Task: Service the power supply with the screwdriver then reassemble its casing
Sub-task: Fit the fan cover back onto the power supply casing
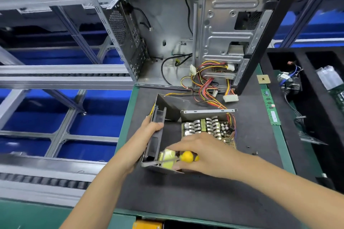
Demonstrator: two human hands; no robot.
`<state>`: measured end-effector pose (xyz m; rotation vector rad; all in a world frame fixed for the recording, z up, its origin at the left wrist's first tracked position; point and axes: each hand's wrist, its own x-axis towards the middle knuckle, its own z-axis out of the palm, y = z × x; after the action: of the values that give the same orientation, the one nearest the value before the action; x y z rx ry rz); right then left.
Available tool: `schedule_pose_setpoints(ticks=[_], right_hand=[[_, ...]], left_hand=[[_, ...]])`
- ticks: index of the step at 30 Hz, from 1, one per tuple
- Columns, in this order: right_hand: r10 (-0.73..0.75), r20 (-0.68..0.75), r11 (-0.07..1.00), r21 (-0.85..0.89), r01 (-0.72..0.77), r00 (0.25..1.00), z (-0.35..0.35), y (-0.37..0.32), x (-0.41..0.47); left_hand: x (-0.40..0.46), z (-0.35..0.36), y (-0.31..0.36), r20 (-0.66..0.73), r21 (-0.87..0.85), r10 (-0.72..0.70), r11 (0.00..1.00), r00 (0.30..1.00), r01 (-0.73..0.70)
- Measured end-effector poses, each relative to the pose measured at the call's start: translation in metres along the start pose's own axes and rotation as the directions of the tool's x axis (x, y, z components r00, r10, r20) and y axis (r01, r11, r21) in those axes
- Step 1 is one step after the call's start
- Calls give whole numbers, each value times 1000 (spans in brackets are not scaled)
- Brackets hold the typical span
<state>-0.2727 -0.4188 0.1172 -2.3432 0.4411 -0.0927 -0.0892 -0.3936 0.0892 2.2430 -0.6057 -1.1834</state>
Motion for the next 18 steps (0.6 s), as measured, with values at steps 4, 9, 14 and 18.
schedule_pose_setpoints(ticks=[4,9,14,18], right_hand=[[-127,37,986,-100,130,991,-10,5,-3],[-207,99,951,-213,224,973,-17,11,-5],[-158,153,934,-299,198,976,-26,33,-4],[-57,116,977,-199,80,992,-25,52,-3]], left_hand=[[0,5,10,-34,-6,-63,998,997,63],[-15,0,6,45,-38,0,999,999,2],[-31,-5,0,117,-92,73,994,990,-62],[-34,-4,2,130,-78,105,992,986,-95]])
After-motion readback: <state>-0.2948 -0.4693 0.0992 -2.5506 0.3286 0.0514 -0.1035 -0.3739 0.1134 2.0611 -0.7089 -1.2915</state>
